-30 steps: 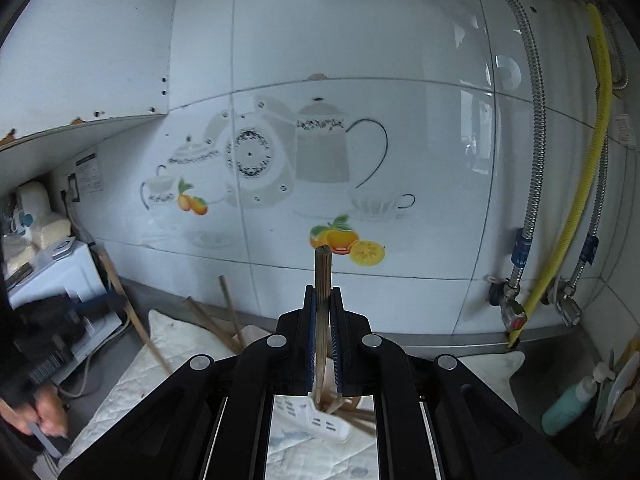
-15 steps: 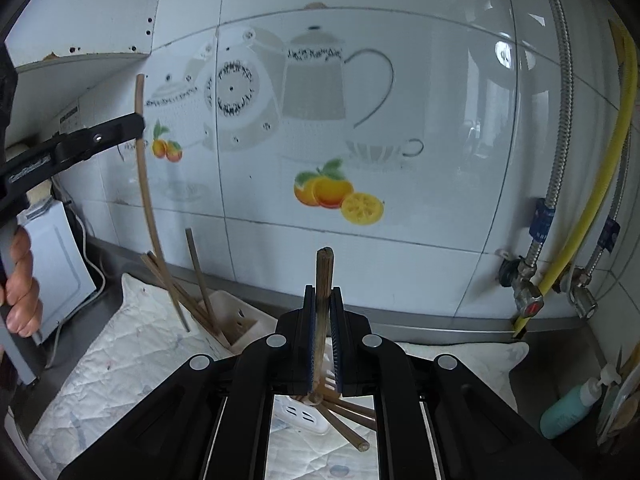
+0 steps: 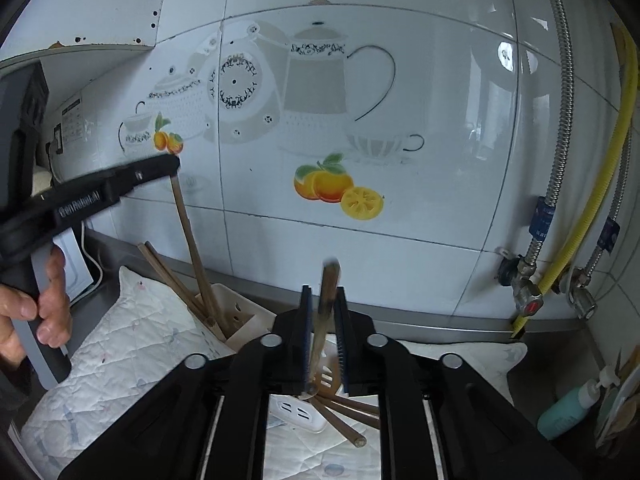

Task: Organize utensils

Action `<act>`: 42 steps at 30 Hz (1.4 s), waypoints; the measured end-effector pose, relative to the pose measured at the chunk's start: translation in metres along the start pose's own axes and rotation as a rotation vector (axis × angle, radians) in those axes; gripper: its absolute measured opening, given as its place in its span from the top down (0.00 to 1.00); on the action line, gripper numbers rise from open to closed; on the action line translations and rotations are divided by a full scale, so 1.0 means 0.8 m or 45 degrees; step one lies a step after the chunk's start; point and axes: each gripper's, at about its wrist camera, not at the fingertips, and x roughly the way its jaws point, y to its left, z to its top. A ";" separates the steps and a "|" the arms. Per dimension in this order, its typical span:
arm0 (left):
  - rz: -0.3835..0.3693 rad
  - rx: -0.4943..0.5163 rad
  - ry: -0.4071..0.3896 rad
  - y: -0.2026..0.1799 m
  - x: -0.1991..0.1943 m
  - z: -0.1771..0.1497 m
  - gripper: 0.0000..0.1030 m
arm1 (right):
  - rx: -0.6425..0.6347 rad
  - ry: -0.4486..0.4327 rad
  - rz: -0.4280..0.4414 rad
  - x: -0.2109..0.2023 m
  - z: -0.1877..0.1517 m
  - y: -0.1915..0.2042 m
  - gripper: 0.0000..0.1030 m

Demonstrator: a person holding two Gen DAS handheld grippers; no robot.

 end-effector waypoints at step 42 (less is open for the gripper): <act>0.154 -0.085 0.134 -0.013 -0.253 -0.227 0.05 | 0.137 0.047 -0.038 -0.174 -0.211 0.064 0.07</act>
